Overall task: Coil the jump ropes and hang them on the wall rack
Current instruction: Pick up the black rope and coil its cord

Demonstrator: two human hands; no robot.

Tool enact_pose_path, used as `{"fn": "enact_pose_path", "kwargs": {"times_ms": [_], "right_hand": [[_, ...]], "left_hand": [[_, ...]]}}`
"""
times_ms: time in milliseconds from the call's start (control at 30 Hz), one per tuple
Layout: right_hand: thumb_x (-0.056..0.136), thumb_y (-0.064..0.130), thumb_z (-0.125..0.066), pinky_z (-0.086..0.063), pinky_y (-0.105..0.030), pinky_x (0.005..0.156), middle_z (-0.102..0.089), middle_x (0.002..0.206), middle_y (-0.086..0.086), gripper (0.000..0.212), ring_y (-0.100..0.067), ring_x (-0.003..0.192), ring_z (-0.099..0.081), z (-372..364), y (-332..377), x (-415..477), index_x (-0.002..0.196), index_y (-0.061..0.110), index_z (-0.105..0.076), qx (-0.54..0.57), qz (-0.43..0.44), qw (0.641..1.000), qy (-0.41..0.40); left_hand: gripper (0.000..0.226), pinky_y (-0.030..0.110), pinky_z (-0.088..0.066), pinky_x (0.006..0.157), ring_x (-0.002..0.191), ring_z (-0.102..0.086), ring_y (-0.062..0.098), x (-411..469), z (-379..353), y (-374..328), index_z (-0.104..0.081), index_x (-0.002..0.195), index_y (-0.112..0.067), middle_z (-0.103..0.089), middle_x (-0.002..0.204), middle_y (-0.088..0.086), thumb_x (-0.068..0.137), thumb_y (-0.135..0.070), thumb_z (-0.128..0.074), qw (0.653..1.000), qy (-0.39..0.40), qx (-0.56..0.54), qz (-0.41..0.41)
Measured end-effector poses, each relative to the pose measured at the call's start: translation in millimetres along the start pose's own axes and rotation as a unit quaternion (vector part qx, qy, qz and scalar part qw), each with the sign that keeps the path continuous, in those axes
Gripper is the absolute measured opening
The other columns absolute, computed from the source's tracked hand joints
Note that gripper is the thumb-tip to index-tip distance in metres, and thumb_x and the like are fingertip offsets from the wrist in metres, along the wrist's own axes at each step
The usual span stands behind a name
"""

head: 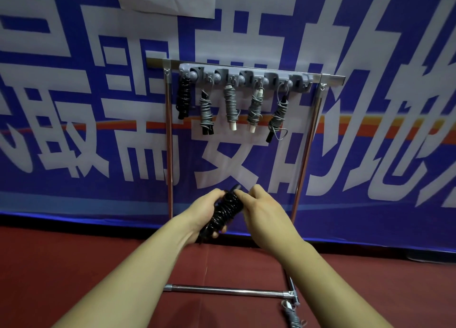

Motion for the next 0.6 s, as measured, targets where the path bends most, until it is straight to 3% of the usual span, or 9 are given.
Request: {"fn": "enact_pose_path", "kwargs": {"times_ms": [167,300,433,500,600], "right_hand": [[0.102,0.046,-0.041,-0.044,-0.031,0.065,-0.044,0.088,0.003,0.033,-0.017,0.074,-0.047,-6.3,5.4,-3.0,0.116,0.021,-0.057,0.010,-0.033,0.999,-0.021],[0.104,0.041,-0.044,-0.043,-0.030,0.063,-0.054,0.089,0.001,0.033,-0.019,0.074,-0.054,-8.1,4.2,-0.9,0.126,0.019,-0.054,0.019,-0.054,0.997,-0.049],[0.104,0.035,-0.044,-0.049,-0.038,0.060,-0.056,0.085,0.000,0.016,-0.023,0.070,-0.055,-6.0,1.6,-0.5,0.115,0.023,-0.043,0.030,-0.014,0.998,-0.047],[0.105,0.032,-0.043,-0.049,-0.037,0.060,-0.053,0.088,0.000,0.016,-0.023,0.071,-0.055,-5.5,-0.6,1.6,0.118,0.024,-0.050,0.022,0.001,0.999,-0.032],[0.103,0.031,-0.051,-0.049,-0.032,0.068,-0.053,0.092,0.002,0.018,-0.018,0.078,-0.056,-4.1,-5.8,5.5,0.116,0.026,-0.062,0.094,-0.044,0.994,-0.035]], "left_hand": [[0.040,0.025,-0.035,0.045,0.051,-0.055,0.021,1.7,-4.1,-3.5,-0.070,0.095,-0.017,-0.065,0.065,0.003,0.100,-0.047,-0.043,0.997,-0.028,0.071,-0.030],[0.035,0.032,-0.039,0.052,0.058,-0.058,0.028,7.0,-7.7,-4.0,-0.069,0.097,-0.025,-0.068,0.073,0.005,0.101,-0.045,-0.041,0.990,-0.032,0.117,-0.072],[0.035,0.040,-0.043,0.059,0.062,-0.061,0.030,10.4,-6.0,-4.5,-0.072,0.095,-0.029,-0.073,0.080,0.006,0.095,-0.050,-0.044,0.987,-0.034,0.145,-0.067],[0.035,0.038,-0.043,0.056,0.059,-0.060,0.029,12.1,-7.1,-5.0,-0.072,0.099,-0.027,-0.073,0.081,0.008,0.097,-0.050,-0.045,0.986,-0.039,0.145,-0.067],[0.035,0.027,-0.038,0.046,0.049,-0.057,0.025,11.1,-9.9,-7.3,-0.069,0.101,-0.023,-0.070,0.077,0.009,0.102,-0.045,-0.041,0.985,-0.052,0.148,-0.068]]}}
Point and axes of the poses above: each hand's wrist, its own x-axis towards the middle knuckle, its own z-axis out of the back of the hand, y = z × x, the point moved 2 cm from there along x, towards the middle knuckle
